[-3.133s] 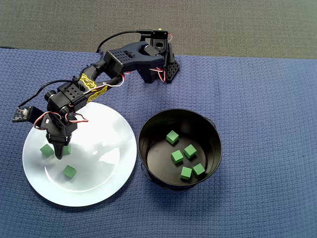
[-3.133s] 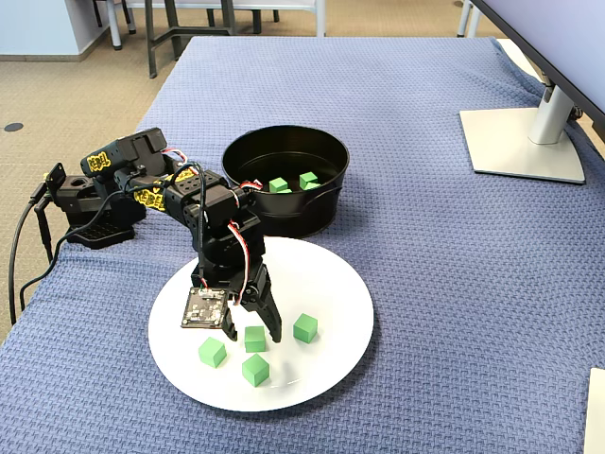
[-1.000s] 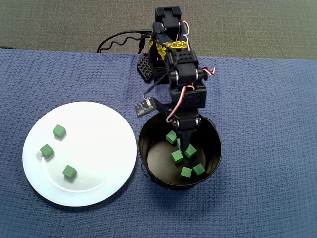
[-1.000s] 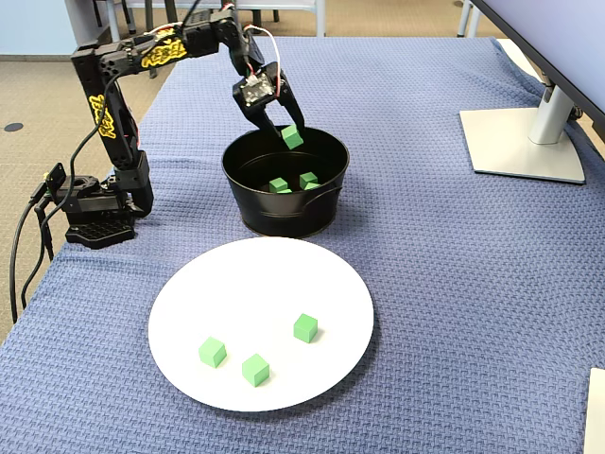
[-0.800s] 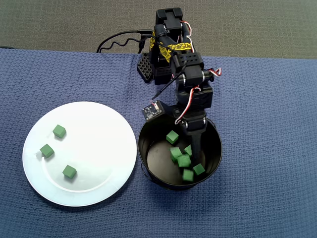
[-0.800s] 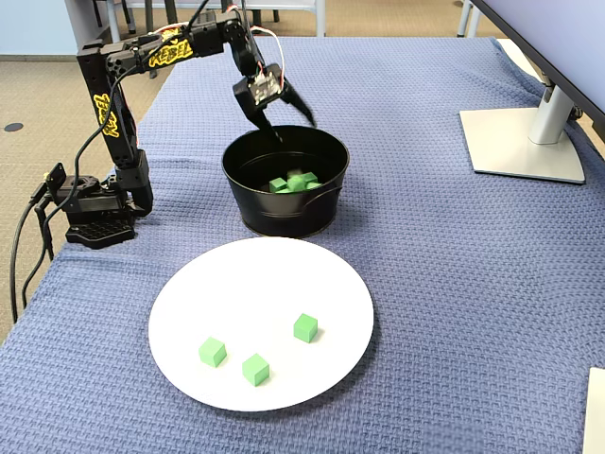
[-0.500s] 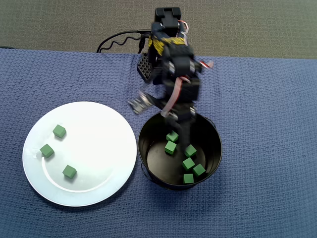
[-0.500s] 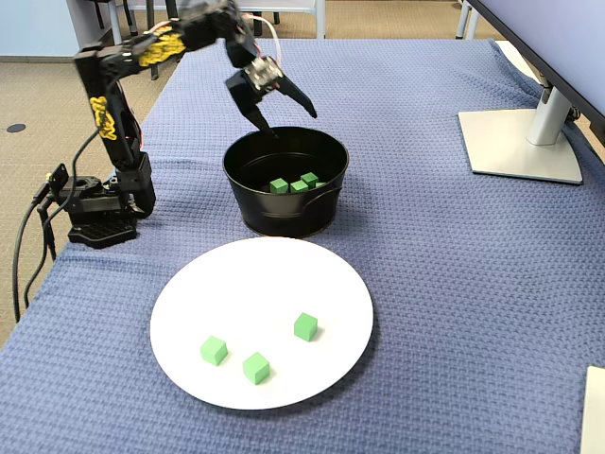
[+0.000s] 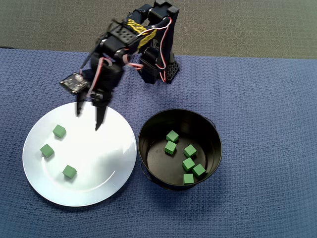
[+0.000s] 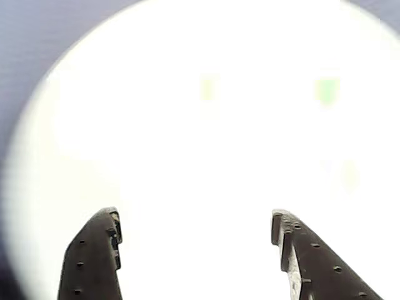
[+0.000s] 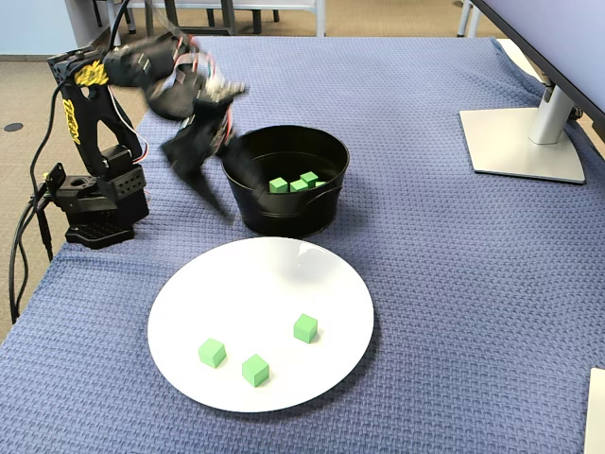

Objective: Pick up the green cubes from the white plate and place them in the black recipient

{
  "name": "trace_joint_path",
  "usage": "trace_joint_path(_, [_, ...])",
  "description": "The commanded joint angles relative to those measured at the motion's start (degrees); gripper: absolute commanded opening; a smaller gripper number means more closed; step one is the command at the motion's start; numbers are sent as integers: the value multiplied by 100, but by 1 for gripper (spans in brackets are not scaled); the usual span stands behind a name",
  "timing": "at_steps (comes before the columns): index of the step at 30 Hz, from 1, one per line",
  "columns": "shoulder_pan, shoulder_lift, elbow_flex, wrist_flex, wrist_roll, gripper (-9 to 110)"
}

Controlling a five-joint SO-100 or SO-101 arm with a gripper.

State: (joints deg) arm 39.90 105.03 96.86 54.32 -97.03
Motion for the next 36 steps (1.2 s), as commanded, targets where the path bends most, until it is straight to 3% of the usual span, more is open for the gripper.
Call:
trace_joint_path(1, [659,18,624,-1151,-1213,25])
trace_joint_path(6, [967,-299,932,-1828,-1652,24])
trace_joint_path(9, [1125,-668,1274,-3041,-1775,24])
trace_joint_path(12, [1213,-967,1257,-3146,-1881,23])
trace_joint_path(20, [1257,-1775,2074,-5405,-1951,22])
trace_joint_path(36, [1178,-1916,2883,-5933,-1846,22])
